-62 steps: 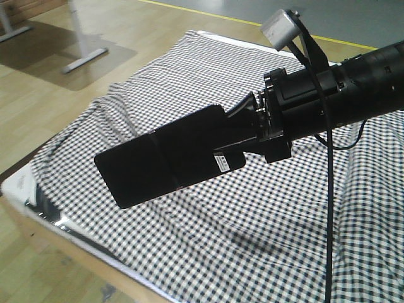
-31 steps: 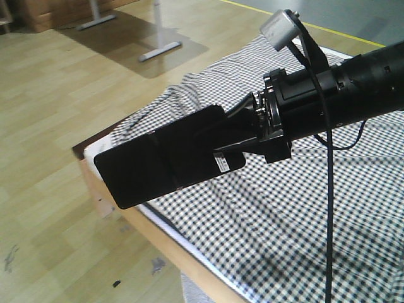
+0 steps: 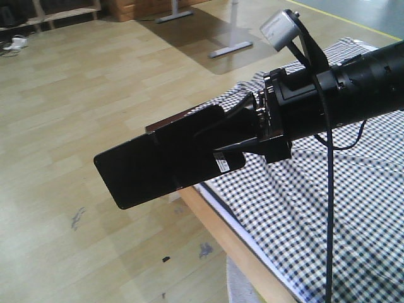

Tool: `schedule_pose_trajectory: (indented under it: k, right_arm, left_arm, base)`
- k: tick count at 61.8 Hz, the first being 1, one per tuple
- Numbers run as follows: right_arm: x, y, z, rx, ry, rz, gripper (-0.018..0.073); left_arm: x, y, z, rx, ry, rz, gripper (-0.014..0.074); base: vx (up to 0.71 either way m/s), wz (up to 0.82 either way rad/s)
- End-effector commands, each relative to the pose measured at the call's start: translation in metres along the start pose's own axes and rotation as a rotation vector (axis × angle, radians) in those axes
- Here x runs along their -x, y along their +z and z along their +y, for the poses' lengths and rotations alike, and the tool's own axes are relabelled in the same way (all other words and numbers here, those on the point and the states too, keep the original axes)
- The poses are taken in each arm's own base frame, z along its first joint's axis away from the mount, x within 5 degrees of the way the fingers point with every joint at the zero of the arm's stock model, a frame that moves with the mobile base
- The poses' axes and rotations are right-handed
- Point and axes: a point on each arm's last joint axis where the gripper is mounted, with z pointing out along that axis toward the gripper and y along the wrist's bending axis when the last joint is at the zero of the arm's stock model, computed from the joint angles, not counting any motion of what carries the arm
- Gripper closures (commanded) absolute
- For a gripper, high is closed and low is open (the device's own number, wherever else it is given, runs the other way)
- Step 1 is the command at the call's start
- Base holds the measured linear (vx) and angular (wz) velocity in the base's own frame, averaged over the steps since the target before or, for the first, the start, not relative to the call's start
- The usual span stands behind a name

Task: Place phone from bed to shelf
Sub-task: 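Hold the phone in the right gripper while the base turns away from the bed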

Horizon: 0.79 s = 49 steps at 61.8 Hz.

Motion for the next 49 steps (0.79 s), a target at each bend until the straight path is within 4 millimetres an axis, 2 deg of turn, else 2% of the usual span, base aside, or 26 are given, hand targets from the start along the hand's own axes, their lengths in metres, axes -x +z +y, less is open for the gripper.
schedule_pose_trajectory:
  k: [1, 49]
  right_arm:
    - [0.014, -0.0112, 0.0225, 0.085, -0.03, -0.075, 0.0564]
    - [0.014, -0.0112, 0.0226, 0.085, -0.03, -0.075, 0.0564]
  left_arm:
    - [0.0056, -0.0003, 0.0005, 0.003, -0.012, -0.071, 0.0596]
    - [0.0056, -0.0003, 0.0005, 0.003, -0.012, -0.071, 0.0596]
  base:
    - [-0.1, 0.39]
    - [-0.06, 0.28]
